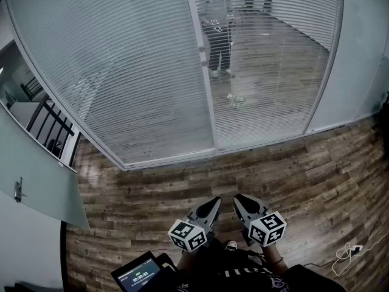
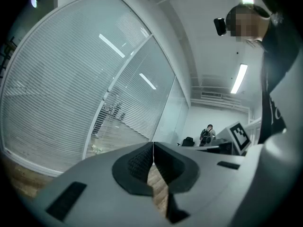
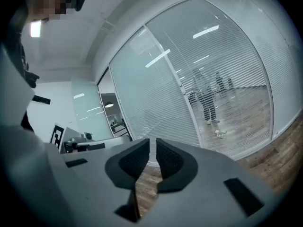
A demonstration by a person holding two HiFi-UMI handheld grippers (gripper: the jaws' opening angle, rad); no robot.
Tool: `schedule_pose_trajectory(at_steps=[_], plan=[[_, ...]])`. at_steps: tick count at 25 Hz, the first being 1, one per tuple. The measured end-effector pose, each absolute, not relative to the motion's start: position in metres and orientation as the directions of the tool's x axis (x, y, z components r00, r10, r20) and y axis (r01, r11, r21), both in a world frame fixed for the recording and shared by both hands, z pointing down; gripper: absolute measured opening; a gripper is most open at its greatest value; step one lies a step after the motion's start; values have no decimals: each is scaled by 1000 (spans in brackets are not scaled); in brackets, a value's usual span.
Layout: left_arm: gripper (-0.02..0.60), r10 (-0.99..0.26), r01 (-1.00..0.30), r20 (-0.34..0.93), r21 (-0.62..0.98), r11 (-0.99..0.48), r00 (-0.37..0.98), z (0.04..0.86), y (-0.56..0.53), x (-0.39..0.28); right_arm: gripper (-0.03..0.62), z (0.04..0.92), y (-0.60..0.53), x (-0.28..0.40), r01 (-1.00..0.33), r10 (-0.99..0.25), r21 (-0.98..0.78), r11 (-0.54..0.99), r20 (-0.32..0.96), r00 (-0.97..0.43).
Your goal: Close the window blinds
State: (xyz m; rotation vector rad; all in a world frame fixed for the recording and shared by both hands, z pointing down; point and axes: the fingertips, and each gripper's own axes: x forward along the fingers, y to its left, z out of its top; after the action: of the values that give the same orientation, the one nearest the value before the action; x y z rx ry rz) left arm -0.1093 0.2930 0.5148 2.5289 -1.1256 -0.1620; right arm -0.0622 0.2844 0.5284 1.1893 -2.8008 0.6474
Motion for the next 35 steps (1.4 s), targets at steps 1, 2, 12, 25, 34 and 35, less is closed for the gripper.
schedule_pose_trajectory(at_steps=[1,2,12,25,34,35], plan=[[5,-735,-697,51,366,-616,676,515,288,-106,55,531,280,-59,-698,-683,-357,621,192,-705],[5,-734,-700,57,359,-618,677,515,283,-103,55,533,276,-56,-701,-684,-353,620,197,-703],[6,-735,-716,86,328,-616,672,533,182,-86,55,559,182,-33,-715,-689,-361,598,224,-689],[6,-803,-762,-8,307,-570,596,497,-98,-118,55,524,-73,-58,-684,-653,-280,674,208,-728],[6,-827,-795,17,288,-533,561,492,-198,-144,55,518,-174,-76,-672,-635,-284,684,220,-740],[6,-832,-802,22,281,-527,555,493,-205,-145,55,521,-180,-77,-668,-628,-288,686,228,-744]])
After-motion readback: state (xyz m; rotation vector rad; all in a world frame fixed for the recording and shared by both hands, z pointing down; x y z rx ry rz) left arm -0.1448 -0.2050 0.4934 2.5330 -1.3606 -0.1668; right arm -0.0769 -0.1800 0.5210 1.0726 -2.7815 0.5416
